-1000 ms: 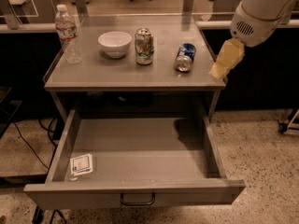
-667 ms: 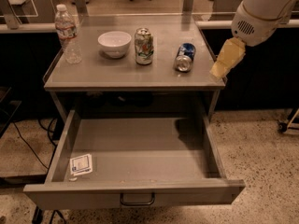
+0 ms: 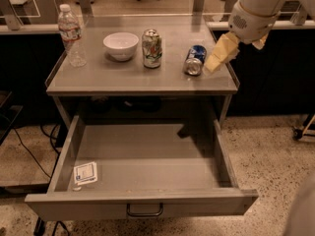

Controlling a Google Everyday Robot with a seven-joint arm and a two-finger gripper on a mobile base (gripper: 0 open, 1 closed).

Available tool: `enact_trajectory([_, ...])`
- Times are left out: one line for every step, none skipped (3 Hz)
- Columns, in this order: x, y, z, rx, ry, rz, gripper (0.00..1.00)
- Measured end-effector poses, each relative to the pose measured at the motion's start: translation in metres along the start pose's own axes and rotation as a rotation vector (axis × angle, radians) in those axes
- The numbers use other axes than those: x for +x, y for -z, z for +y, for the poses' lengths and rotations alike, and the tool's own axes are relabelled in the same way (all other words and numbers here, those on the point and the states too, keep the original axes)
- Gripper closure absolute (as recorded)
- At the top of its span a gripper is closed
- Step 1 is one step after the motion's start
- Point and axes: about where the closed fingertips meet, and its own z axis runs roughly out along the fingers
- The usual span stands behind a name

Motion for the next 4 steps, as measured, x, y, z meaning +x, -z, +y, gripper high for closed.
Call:
enact_trajectory([-0.024,-0.013,-0.006,-0.032,-0.088,-0.003,0.00])
enact_trajectory([-0.034,-0.015,-0.010,-0.027,-0.099,-0.031,0.00])
enact_trajectory([-0.044,-0.020,-0.002,-0.062,-0.123,-0.052,0.00])
enact_trajectory([-0.095,-0.030,0.024,-0.113,-0.209,-0.067,0.00])
